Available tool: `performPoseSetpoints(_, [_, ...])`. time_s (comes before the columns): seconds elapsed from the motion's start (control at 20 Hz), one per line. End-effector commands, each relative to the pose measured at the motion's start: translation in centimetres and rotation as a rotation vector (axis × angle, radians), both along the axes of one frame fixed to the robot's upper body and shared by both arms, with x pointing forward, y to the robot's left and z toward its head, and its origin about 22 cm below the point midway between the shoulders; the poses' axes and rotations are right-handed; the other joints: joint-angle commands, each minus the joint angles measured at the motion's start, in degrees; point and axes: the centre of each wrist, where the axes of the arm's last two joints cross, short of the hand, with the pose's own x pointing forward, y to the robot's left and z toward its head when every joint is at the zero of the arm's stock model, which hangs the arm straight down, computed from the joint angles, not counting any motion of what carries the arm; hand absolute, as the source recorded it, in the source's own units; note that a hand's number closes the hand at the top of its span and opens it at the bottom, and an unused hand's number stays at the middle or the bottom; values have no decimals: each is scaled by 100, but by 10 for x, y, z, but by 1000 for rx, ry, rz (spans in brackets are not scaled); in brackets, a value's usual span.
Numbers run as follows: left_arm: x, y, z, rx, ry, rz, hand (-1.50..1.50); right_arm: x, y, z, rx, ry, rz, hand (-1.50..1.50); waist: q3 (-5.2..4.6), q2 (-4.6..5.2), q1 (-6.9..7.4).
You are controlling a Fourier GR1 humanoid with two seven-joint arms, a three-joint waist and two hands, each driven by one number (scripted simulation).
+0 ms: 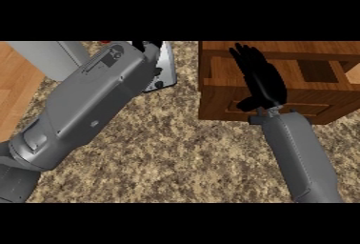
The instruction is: Pick up the can, place it into the drawer and close the drawer
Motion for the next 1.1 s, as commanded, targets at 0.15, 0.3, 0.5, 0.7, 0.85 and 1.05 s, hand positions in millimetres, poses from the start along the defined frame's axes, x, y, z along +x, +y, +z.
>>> performPoseSetpoints(0.15, [-5, 18, 7, 8, 4, -16, -150, 16, -2, -44, -59, -15, -78, -150, 35, 82, 75])
performPoseSetpoints(0.3, [-6, 30, 14, -3, -10, 10, -150, 25, -8, -40, -44, -64, -73, -150, 33, 59, 23])
performPoseSetpoints(0.5, [-15, 39, -4, -3, -2, -6, -150, 38, -21, -31, -48, -101, -124, -150, 34, 83, 118])
performPoseSetpoints(0.7, [-14, 35, 8, -14, -3, 2, -150, 47, 0, -30, -44, -122, -125, -150, 36, 117, 109])
performPoseSetpoints(0.85, [-17, 36, 15, -6, -10, 7, -150, 62, -1, -6, -51, -164, -138, -150, 38, 136, 202])
performPoseSetpoints(1.05, [-23, 46, 24, 7, -23, -10, -150, 72, -6, 13, -36, -190, -181, -150, 38, 143, 326])
